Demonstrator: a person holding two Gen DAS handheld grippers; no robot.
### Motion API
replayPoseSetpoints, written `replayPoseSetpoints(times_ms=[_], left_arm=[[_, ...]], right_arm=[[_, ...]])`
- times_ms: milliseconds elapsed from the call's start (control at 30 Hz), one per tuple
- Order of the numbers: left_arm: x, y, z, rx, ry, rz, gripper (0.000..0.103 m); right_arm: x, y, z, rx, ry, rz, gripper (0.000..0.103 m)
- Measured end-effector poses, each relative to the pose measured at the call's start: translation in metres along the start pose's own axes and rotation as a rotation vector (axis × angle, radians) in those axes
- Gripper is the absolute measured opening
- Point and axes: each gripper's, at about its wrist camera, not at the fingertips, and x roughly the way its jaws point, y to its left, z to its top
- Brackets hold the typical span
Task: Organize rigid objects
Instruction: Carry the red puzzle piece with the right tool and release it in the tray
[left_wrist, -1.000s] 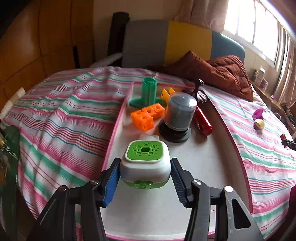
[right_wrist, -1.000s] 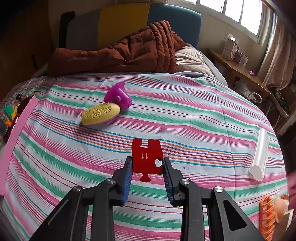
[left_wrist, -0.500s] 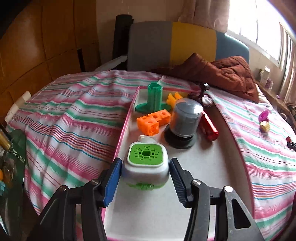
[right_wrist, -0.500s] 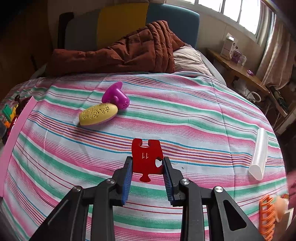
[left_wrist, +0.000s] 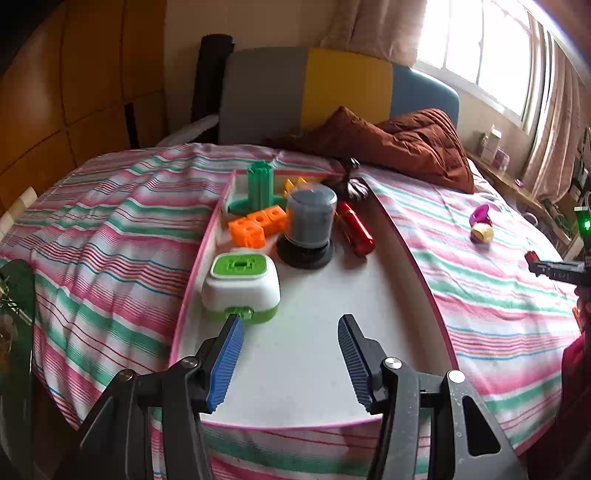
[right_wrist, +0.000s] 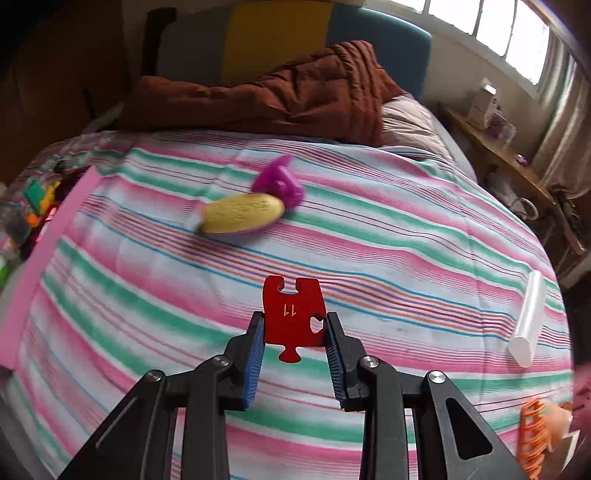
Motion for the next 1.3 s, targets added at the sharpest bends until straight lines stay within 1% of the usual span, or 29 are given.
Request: replayPoseSetpoints(times_ms=[200, 300, 400, 533, 667, 800, 1000, 1100, 1200, 1300], left_arm=[[-0.001, -0.003, -0.004, -0.001, 0.008, -0.025, 0.054], [-0.005, -0.002, -0.003, 0.001, -0.005, -0.042, 0.054], [-0.008, 0.000, -0.002, 0.001, -0.016, -0.038, 0.054], [-0.013, 0.006, -0.003, -0.006, -0.027, -0.028, 0.054], [-0.015, 0.013, -0.006, -0.017, -0.029, -0.017, 0.054], [-0.017, 0.020, -0.007, -0.030, -0.023, -0.009, 0.054], [-0.020, 0.025, -0.012, -0.031, -0.011, 0.009, 0.054], [-0.023, 0.028, -0.014, -0.034, -0.016, 0.013, 0.054], [-0.024, 0.031, -0.014, -0.046, -0.017, 0.010, 0.054], [-0.025, 0.033, -0.014, -0.062, -0.016, 0.009, 0.054]], right_arm=[[-0.020, 0.049, 0.001, -0.025, -0.026, 0.139, 0.032], [-0.027, 0.076, 0.002, -0.044, -0.032, 0.194, 0.032], [-0.035, 0.108, 0.004, -0.075, -0.039, 0.250, 0.032], [-0.047, 0.155, 0.011, -0.100, -0.046, 0.361, 0.032], [-0.053, 0.210, 0.019, -0.160, -0.034, 0.429, 0.032], [-0.044, 0.260, 0.025, -0.210, 0.003, 0.449, 0.032], [-0.018, 0.312, 0.028, -0.231, 0.084, 0.463, 0.032], [-0.012, 0.329, 0.027, -0.244, 0.086, 0.459, 0.032], [-0.008, 0.340, 0.028, -0.256, 0.084, 0.435, 0.032], [-0.001, 0.343, 0.030, -0.245, 0.091, 0.426, 0.032]])
